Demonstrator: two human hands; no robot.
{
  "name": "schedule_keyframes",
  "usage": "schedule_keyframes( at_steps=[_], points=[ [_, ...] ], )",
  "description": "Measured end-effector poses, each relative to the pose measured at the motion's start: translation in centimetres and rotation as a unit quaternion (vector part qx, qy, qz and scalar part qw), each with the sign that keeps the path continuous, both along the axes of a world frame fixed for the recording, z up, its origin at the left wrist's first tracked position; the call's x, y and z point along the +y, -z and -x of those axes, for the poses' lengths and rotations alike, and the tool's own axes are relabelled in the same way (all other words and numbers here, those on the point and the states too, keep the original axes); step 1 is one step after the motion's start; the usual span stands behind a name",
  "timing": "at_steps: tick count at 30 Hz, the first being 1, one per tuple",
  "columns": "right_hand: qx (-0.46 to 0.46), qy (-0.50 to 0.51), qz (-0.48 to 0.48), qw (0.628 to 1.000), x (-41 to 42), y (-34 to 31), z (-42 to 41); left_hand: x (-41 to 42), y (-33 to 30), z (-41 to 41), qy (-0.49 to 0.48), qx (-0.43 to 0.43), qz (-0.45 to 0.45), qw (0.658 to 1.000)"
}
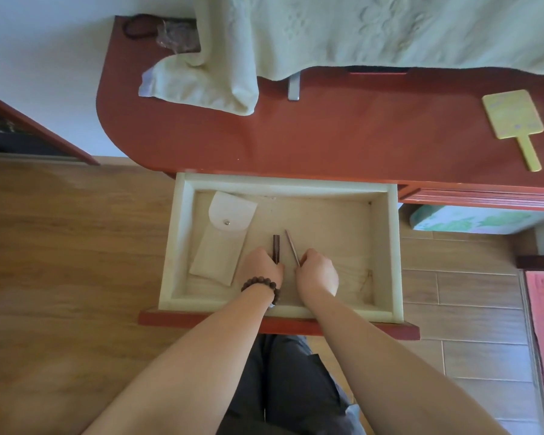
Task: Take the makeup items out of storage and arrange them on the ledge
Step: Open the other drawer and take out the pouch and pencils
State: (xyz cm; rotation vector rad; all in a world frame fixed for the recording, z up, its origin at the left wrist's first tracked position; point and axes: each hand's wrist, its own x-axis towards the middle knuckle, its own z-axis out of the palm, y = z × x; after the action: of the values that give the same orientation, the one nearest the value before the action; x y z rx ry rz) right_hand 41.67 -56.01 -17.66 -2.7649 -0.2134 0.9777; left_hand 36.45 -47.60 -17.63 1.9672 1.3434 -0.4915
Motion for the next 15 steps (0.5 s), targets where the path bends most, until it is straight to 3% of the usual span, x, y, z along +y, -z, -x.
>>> schedule_keyframes(
  at_steps=[6, 15],
  points=[
    [0.017, 0.060, -0.114, 0.991, -0.4, -1.7, -0.5, 0.6, -1.6, 0.9, -0.020, -0.135, 0.034, 0.990],
    [-0.100, 0.177, -0.303, 0.931, -1.5, -9.2, -6.0, 1.5, -8.7, -5.0, -0.021, -0.305, -0.041, 0.951]
  ],
)
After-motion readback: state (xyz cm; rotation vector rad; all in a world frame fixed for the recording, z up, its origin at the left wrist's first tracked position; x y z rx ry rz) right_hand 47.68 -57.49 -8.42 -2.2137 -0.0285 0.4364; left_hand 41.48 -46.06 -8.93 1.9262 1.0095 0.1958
